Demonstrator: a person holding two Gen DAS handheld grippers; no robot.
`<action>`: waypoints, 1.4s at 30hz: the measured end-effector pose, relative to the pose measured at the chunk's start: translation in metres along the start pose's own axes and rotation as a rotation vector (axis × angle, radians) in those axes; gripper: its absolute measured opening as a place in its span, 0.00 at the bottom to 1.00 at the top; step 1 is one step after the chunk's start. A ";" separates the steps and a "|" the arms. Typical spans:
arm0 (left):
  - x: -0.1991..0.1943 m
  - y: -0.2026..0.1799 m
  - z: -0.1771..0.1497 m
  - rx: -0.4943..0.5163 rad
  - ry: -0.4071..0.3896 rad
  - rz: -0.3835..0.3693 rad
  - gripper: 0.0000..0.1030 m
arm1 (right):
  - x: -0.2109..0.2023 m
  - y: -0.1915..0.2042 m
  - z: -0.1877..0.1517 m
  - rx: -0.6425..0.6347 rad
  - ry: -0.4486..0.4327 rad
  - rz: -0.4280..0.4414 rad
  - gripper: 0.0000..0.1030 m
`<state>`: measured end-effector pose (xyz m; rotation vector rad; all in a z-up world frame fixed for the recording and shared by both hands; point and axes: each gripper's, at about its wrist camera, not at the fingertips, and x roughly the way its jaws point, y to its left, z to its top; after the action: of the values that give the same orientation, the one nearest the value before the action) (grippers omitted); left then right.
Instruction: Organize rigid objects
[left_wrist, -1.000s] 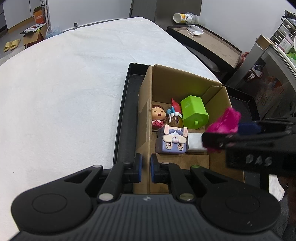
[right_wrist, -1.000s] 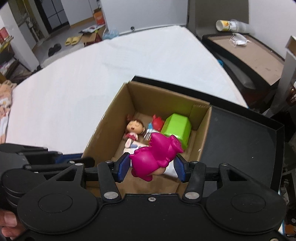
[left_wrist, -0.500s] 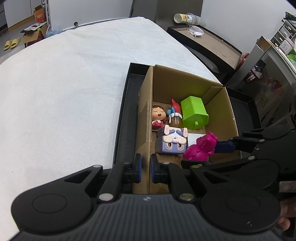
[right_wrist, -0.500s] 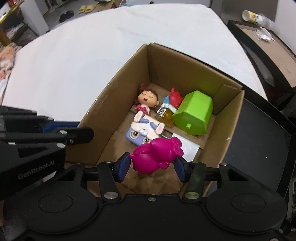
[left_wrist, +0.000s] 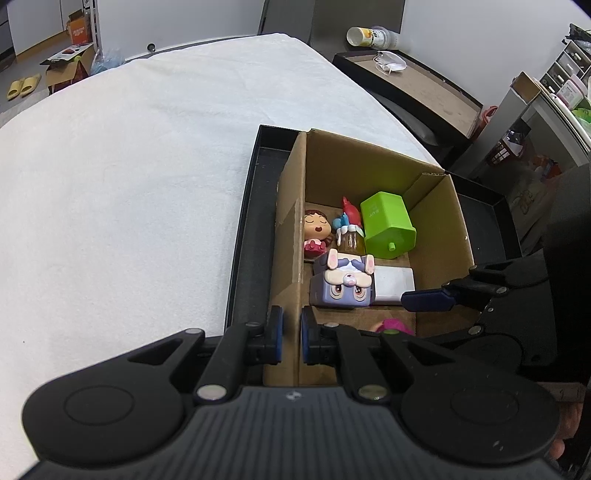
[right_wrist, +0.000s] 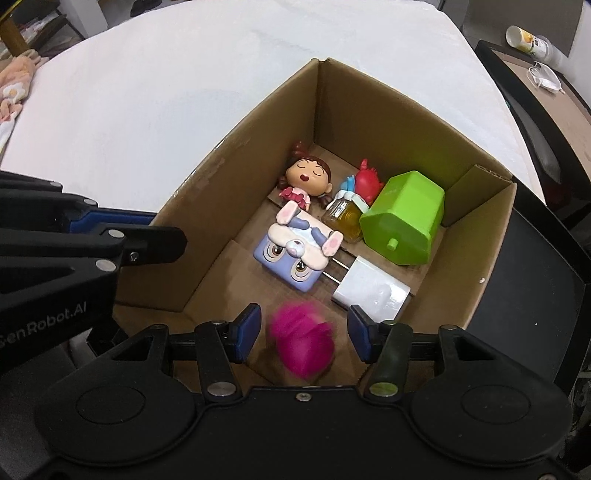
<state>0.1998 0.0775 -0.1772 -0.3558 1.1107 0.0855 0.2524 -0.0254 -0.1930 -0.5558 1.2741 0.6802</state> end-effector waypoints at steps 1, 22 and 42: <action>0.000 0.000 0.000 -0.001 0.000 0.000 0.09 | 0.000 -0.001 0.000 0.003 -0.001 0.001 0.50; -0.001 -0.001 -0.001 0.004 -0.005 0.011 0.08 | -0.059 -0.034 -0.021 0.155 -0.146 0.054 0.49; -0.025 -0.008 0.004 0.052 -0.008 0.043 0.11 | -0.108 -0.074 -0.072 0.420 -0.296 0.021 0.73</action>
<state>0.1940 0.0737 -0.1519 -0.2855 1.1108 0.0956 0.2424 -0.1435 -0.1018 -0.0922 1.1018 0.4715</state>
